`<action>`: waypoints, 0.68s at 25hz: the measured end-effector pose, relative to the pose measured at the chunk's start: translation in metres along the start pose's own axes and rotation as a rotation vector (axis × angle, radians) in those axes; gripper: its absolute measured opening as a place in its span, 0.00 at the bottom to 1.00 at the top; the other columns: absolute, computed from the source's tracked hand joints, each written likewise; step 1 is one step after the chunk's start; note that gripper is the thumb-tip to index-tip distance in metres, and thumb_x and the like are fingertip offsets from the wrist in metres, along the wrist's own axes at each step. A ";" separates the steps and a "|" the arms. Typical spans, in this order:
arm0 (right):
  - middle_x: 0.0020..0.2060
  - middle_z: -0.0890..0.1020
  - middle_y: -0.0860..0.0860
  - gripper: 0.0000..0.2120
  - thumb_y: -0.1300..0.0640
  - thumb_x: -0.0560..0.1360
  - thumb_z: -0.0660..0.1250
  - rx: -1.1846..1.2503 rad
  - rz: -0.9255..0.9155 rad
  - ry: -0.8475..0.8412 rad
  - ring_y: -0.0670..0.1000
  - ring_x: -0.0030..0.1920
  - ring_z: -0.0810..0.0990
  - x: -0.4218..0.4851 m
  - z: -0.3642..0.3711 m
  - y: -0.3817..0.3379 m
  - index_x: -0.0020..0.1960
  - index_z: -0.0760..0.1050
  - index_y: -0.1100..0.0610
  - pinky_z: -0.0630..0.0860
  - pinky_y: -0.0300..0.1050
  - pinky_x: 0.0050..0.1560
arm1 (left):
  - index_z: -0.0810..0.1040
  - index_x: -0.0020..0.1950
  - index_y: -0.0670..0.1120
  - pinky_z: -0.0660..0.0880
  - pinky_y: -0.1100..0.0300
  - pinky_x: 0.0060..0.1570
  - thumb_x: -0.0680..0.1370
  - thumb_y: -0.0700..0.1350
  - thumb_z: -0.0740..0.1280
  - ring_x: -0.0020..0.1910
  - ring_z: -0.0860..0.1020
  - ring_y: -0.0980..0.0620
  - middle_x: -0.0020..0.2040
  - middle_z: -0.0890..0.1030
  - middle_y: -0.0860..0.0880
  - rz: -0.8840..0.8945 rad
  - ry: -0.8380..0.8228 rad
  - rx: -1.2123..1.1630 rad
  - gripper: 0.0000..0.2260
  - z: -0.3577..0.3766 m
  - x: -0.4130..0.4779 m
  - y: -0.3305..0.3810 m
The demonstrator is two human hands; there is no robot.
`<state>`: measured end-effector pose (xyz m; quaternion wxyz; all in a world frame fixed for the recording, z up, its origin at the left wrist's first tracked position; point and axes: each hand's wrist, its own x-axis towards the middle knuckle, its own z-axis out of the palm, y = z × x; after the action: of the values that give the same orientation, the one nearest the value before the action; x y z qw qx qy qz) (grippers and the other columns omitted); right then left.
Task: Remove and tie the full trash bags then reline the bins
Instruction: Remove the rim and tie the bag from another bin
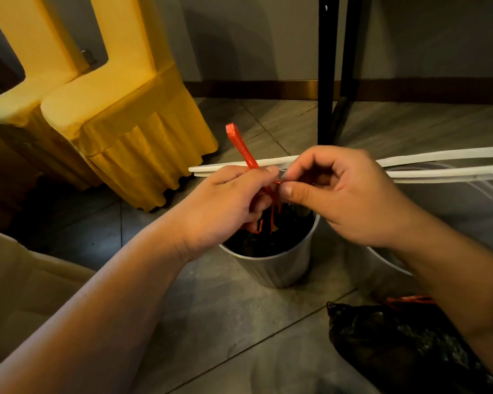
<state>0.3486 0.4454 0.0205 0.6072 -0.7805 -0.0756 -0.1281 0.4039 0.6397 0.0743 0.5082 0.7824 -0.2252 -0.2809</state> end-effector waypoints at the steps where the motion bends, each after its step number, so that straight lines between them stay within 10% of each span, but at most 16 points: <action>1: 0.43 0.86 0.51 0.05 0.55 0.75 0.77 -0.036 -0.004 0.003 0.52 0.46 0.86 0.001 0.001 0.000 0.48 0.82 0.51 0.84 0.60 0.50 | 0.77 0.39 0.46 0.71 0.54 0.40 0.87 0.51 0.58 0.32 0.69 0.53 0.33 0.70 0.49 0.006 0.005 0.011 0.20 0.000 0.001 -0.002; 8: 0.51 0.85 0.55 0.03 0.64 0.73 0.72 0.739 0.179 0.009 0.52 0.55 0.84 0.001 0.005 -0.003 0.44 0.78 0.62 0.79 0.49 0.61 | 0.78 0.46 0.47 0.75 0.53 0.41 0.84 0.55 0.60 0.35 0.77 0.48 0.34 0.76 0.49 0.135 0.231 -0.167 0.15 -0.003 0.013 -0.018; 12: 0.57 0.84 0.62 0.03 0.64 0.69 0.74 0.461 0.112 -0.154 0.62 0.60 0.83 -0.002 0.035 0.011 0.39 0.81 0.58 0.77 0.50 0.64 | 0.76 0.51 0.50 0.78 0.61 0.39 0.84 0.49 0.66 0.38 0.81 0.56 0.37 0.81 0.54 0.233 0.203 -0.016 0.04 -0.018 0.016 -0.019; 17: 0.37 0.86 0.51 0.06 0.48 0.63 0.78 0.118 0.147 0.200 0.55 0.41 0.86 0.012 0.062 0.022 0.35 0.82 0.45 0.83 0.64 0.48 | 0.78 0.50 0.55 0.83 0.54 0.45 0.81 0.51 0.72 0.46 0.85 0.55 0.43 0.86 0.55 0.286 0.217 0.435 0.03 -0.035 0.005 -0.014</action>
<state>0.3728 0.4994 -0.0105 0.6642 -0.7304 0.0353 -0.1555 0.4325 0.6653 0.0716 0.3840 0.8589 -0.3324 -0.0659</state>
